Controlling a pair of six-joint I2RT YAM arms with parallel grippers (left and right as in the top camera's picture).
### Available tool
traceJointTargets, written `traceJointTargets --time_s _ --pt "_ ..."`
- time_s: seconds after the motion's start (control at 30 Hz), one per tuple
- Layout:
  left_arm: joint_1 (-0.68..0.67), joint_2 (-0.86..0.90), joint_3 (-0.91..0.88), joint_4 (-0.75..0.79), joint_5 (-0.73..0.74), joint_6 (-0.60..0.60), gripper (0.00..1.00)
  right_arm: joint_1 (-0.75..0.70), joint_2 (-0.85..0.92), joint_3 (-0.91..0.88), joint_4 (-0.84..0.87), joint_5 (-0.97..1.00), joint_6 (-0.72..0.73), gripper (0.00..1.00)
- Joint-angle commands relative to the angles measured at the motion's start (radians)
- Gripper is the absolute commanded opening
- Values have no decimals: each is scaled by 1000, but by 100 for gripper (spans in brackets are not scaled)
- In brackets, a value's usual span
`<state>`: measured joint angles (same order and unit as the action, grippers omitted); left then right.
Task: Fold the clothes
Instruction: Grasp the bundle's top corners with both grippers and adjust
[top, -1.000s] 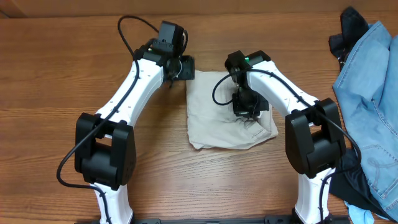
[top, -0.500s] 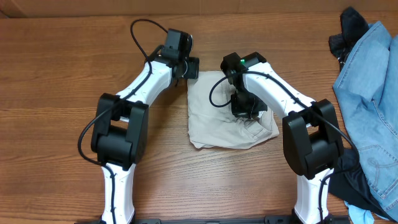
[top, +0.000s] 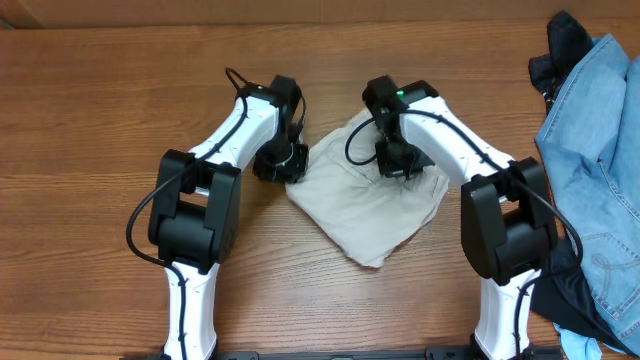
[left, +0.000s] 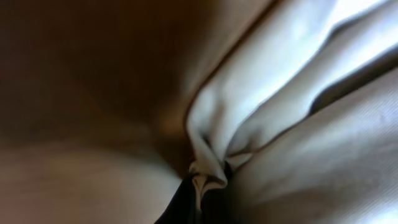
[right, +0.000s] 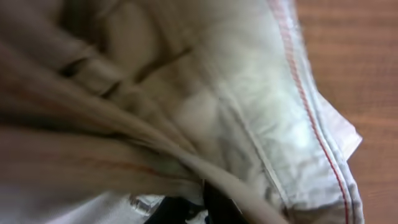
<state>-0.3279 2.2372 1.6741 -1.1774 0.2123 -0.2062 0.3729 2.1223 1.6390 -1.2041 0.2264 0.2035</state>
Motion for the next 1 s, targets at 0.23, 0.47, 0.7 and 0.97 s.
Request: traceJointTargets --time_s 0.23,0.47,0.7,0.97 --pt "6 25 -23 -161 -48 5 4 -122 0 5 117 98 -86 18" --pt "6 23 -23 -183 -47 -3 4 -114 -16 7 89 87 -99 20" --pt "-16 -75 -23 -153 -52 -4 15 -111 -150 37 64 83 -73 21" --pt "-18 -166 -21 -152 -62 23 100 -111 -357 41 8 67 -74 47"
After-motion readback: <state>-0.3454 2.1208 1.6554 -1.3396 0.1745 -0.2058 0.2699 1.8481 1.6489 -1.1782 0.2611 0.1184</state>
